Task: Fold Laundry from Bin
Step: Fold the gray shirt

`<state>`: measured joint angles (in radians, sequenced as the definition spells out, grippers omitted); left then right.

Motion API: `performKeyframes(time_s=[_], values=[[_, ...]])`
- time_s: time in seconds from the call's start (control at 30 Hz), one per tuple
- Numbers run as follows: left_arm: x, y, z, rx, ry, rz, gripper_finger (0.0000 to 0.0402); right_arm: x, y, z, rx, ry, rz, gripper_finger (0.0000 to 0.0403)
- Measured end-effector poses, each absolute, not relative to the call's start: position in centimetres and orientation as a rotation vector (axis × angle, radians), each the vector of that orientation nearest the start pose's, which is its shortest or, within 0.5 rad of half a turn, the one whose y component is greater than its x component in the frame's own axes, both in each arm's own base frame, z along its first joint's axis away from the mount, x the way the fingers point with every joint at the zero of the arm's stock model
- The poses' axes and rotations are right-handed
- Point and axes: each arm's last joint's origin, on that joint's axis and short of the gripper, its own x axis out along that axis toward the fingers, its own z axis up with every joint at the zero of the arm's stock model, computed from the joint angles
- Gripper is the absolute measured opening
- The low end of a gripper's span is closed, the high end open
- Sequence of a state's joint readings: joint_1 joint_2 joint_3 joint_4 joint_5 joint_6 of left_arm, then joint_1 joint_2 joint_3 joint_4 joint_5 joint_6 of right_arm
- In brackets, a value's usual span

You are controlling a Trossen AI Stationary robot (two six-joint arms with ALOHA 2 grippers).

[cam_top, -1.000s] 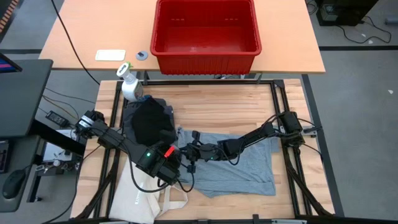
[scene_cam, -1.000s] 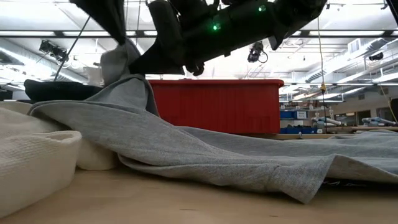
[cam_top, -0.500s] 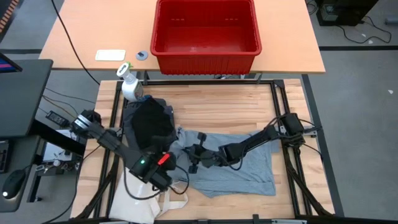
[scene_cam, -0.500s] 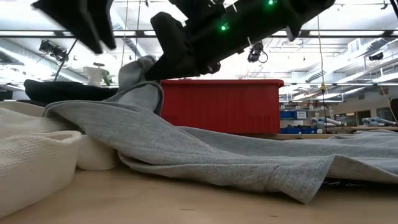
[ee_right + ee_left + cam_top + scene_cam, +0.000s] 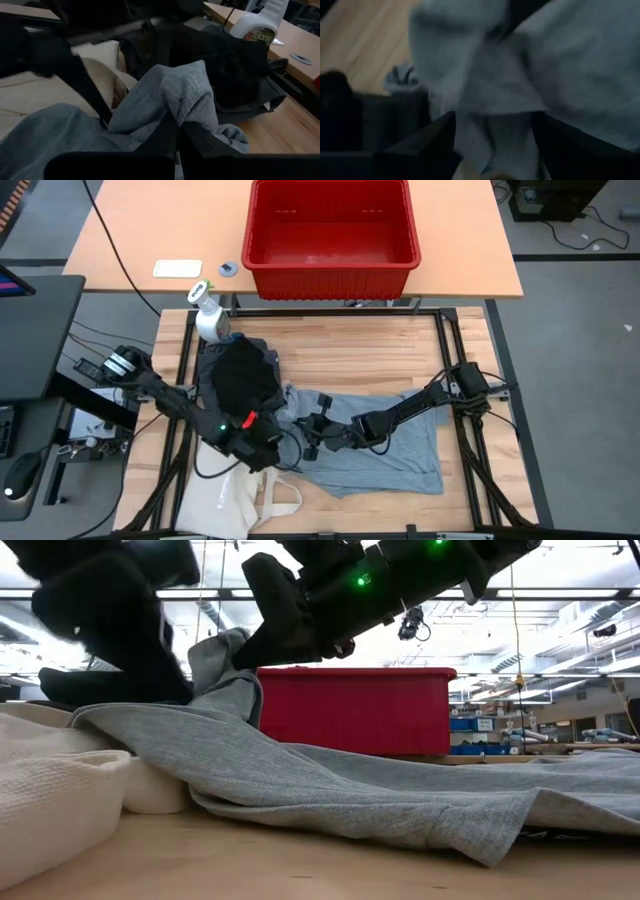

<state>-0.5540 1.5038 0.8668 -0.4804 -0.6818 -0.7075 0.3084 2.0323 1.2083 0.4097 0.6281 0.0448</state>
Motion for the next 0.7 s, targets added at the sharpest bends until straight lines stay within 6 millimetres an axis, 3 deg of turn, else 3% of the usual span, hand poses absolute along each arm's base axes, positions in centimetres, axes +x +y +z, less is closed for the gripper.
performKeyframes(time_s=[0.2,0.57,0.7], values=[[23.5,-11.6,17.3,0.044,0.902,0.428,0.0279,41.6,11.6,16.5,-0.143,0.358,-0.320,0.0013],[23.5,-11.7,17.1,0.224,0.980,0.288,0.0278,41.5,12.1,16.5,-0.130,0.353,-0.308,0.0013],[23.8,-11.1,17.2,0.237,0.990,0.284,0.0256,41.6,12.1,16.6,-0.116,0.346,-0.278,0.0013]])
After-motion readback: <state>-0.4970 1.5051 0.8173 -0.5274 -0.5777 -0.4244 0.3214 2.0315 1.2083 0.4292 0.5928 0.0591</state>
